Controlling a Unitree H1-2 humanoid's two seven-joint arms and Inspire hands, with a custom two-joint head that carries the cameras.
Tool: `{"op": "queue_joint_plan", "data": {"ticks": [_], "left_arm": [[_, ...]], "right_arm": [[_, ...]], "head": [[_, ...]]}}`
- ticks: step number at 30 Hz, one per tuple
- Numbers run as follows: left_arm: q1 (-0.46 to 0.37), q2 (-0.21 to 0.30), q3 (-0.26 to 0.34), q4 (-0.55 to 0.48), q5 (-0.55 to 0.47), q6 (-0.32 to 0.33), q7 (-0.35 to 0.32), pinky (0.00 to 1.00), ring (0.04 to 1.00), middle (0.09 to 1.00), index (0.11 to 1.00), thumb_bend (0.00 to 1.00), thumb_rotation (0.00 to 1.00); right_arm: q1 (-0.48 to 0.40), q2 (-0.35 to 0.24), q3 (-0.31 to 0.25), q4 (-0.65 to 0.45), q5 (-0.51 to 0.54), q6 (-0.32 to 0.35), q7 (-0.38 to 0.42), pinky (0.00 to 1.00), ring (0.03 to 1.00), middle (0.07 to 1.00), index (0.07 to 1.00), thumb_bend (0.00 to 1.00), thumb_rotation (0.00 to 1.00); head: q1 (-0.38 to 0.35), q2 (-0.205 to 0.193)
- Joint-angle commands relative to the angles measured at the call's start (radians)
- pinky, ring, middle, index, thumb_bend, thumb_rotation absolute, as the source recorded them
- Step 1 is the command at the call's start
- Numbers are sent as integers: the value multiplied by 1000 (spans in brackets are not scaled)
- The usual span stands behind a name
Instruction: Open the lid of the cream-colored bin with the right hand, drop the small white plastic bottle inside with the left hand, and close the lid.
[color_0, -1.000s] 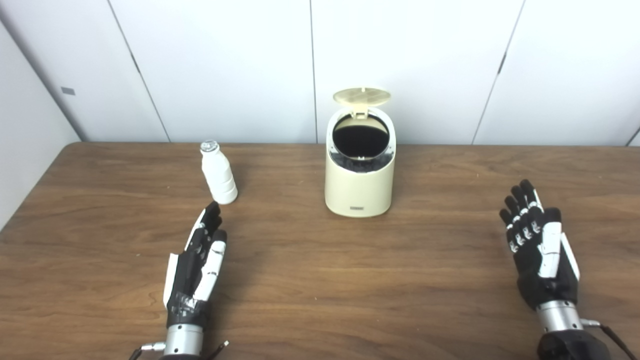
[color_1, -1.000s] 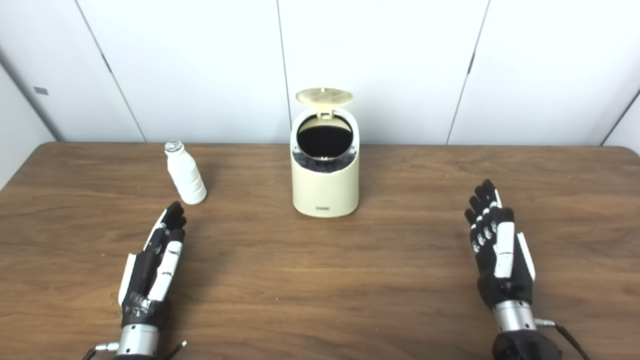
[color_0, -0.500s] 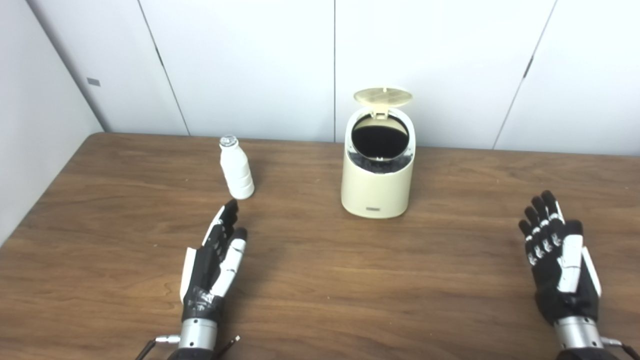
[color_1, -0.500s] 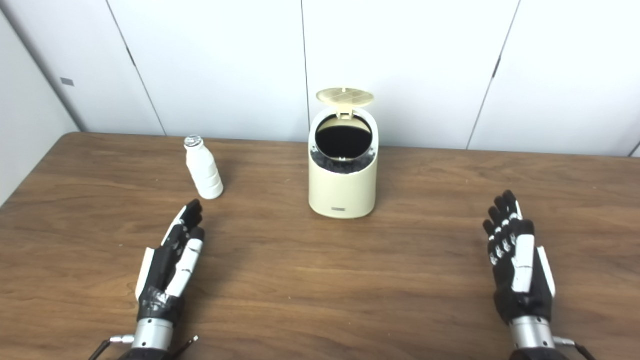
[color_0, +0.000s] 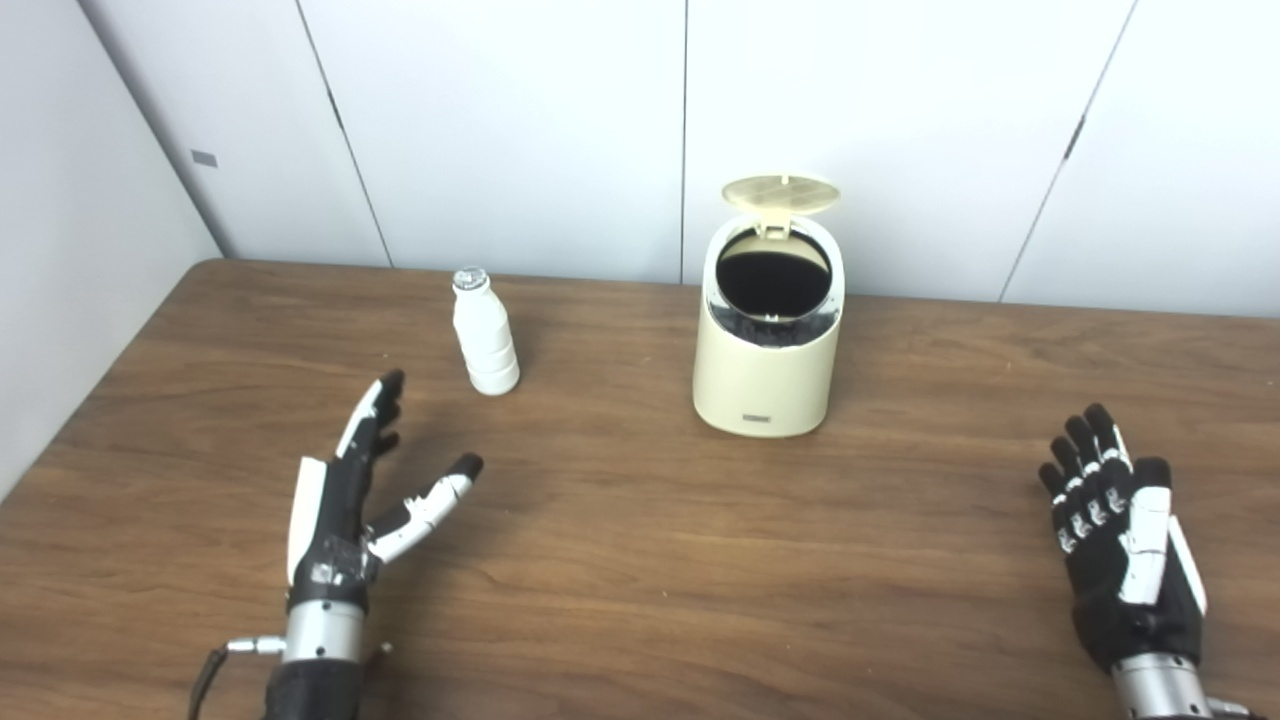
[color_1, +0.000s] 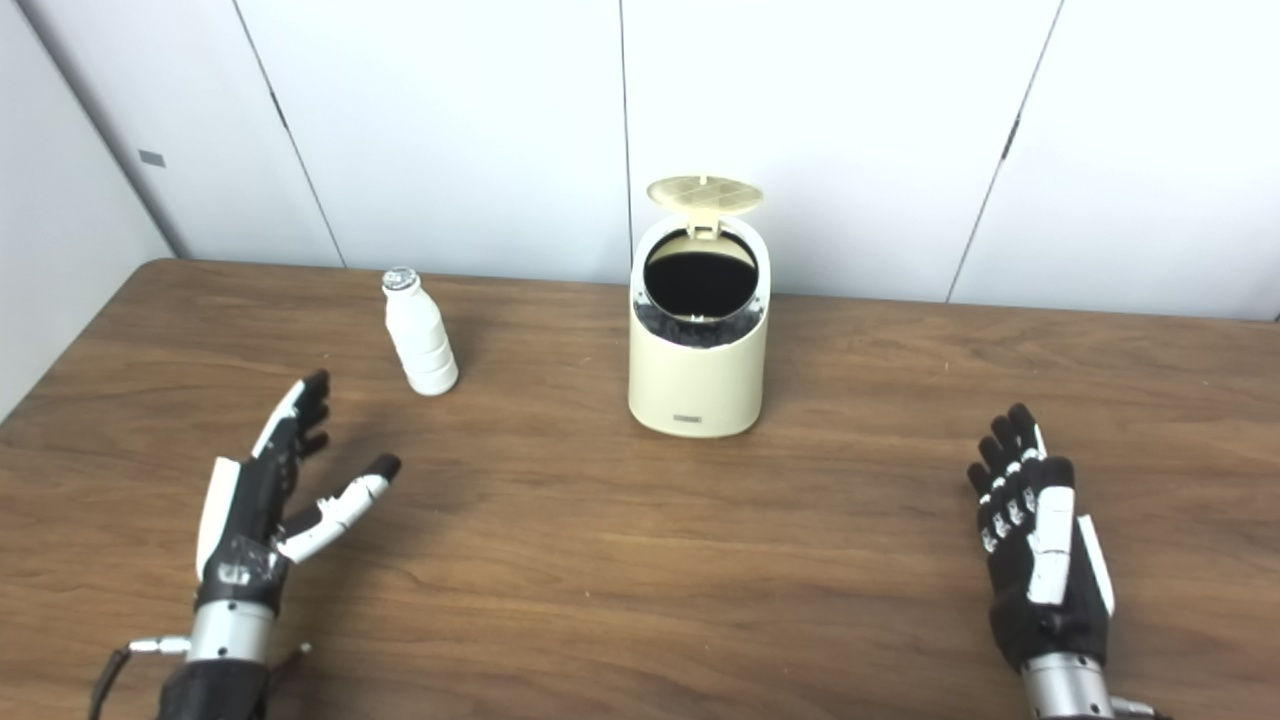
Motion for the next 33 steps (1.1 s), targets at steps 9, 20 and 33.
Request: {"op": "queue_joint_plan", "data": {"ticks": [9,20,33], "left_arm": [[-121,97,12,-11,86,92,-3,848,931,953,957,924,223],[-267,229,-60,100,203,182,-53,798,882,914,922,1000,235],[-432,312,-163,264,276,213,-105,745,884,912,921,1000,286]], "right_arm": [[-16,-1,3,-53,-2,-3,-14,1000,1000,1000,1000,572,1000],[-8,0,13,-70,-16,20,-31,1000,998,995,1000,579,1000],[-1,-11,26,-80,-29,34,-34,1000,1000,992,1000,566,1000]], "head": [[-4,6],[-11,13],[-14,18]]}}
